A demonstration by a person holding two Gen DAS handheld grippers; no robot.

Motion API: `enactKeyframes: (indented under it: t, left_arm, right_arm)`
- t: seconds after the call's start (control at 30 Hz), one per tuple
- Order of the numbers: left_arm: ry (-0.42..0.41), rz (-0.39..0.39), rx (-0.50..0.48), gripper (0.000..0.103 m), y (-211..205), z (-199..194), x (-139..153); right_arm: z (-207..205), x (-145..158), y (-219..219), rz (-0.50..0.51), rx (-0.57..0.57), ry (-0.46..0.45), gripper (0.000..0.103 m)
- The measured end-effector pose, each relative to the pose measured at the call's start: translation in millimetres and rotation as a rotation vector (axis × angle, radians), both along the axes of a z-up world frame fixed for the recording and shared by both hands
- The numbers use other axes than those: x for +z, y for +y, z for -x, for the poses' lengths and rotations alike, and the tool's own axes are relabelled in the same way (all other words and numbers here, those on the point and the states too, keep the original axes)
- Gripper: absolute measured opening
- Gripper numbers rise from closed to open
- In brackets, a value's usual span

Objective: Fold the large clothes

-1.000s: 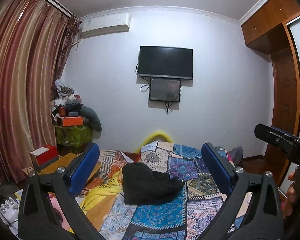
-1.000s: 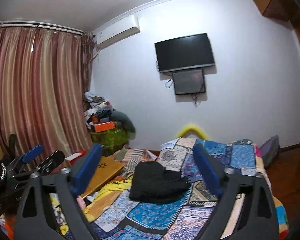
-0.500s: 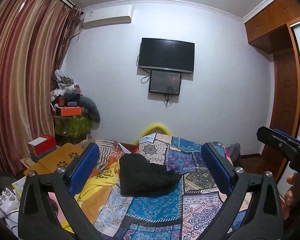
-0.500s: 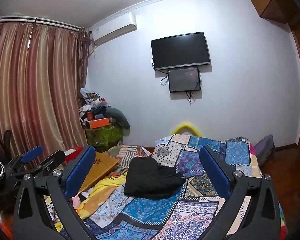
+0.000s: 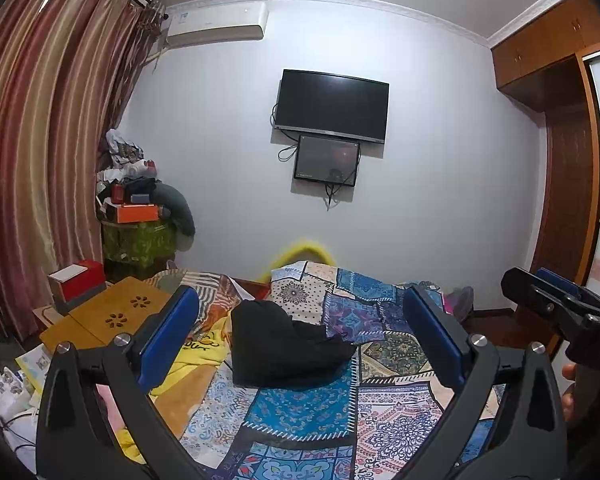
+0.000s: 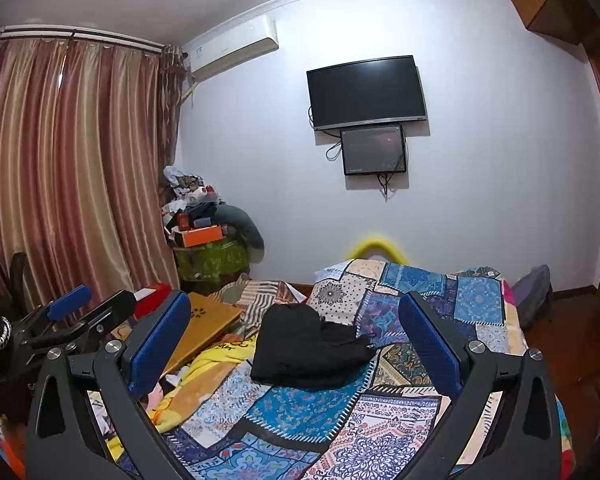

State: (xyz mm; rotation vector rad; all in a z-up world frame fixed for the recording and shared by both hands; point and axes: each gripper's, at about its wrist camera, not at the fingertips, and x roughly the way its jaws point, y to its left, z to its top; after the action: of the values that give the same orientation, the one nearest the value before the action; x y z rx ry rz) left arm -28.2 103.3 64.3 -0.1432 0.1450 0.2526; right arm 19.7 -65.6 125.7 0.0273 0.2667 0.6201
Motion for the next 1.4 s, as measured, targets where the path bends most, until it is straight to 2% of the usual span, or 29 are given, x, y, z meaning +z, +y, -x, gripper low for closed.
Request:
enactKeyframes:
  t: [0.67,1.4]
  left_arm:
    - [0.016,0.024,-0.008,0.103,0,1,0]
    - [0.029,0.007,-0.047,0.103,-14,-5,0]
  right_arm:
    - [1,6,0,0.011,-0.005,0.002,0.103]
    - [0,5,-2,0.016,-0.029,0.01,0.103]
